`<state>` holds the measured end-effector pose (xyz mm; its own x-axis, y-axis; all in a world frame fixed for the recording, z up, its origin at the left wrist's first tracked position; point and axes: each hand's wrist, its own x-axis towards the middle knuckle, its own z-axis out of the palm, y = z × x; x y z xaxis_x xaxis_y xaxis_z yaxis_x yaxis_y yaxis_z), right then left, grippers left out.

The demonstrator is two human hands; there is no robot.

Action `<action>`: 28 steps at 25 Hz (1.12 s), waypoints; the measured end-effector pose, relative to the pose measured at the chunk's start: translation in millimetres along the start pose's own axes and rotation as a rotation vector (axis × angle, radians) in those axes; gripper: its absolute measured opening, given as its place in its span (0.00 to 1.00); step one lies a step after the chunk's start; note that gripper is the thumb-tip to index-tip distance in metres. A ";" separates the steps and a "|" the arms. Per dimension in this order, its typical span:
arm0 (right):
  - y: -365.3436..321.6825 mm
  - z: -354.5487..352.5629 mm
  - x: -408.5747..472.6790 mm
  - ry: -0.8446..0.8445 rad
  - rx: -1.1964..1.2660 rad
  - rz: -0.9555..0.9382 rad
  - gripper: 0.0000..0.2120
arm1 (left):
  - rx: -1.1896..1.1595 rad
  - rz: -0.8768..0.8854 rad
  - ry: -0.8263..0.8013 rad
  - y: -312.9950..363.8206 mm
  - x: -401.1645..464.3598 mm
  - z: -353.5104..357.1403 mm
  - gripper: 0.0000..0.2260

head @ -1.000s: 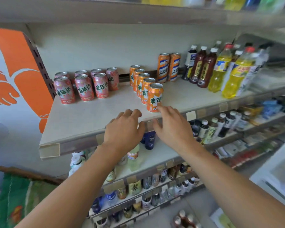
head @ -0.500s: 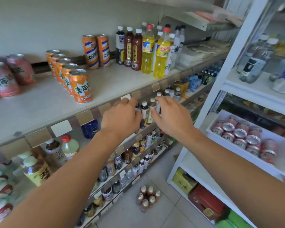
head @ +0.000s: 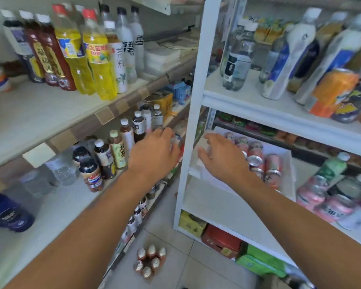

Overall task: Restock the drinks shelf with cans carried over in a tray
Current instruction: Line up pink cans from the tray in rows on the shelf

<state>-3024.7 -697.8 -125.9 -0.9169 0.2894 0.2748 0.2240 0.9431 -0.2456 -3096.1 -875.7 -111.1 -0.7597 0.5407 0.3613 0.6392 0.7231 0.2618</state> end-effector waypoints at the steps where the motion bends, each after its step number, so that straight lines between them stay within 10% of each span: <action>1: 16.1 3.3 5.2 0.001 0.010 0.037 0.18 | -0.008 0.012 -0.007 7.6 11.4 11.5 0.14; 17: 262.8 96.5 42.6 0.036 0.239 0.622 0.24 | -0.109 0.204 -0.115 112.6 111.1 235.1 0.14; 28: 307.7 130.9 86.7 -0.027 0.402 0.823 0.29 | -0.133 0.198 -0.159 131.2 145.9 284.5 0.15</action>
<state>-3078.5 -403.9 -299.4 -0.5276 0.8361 -0.1506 0.6826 0.3117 -0.6609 -3157.0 -579.7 -278.6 -0.6208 0.7340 0.2755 0.7793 0.5393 0.3191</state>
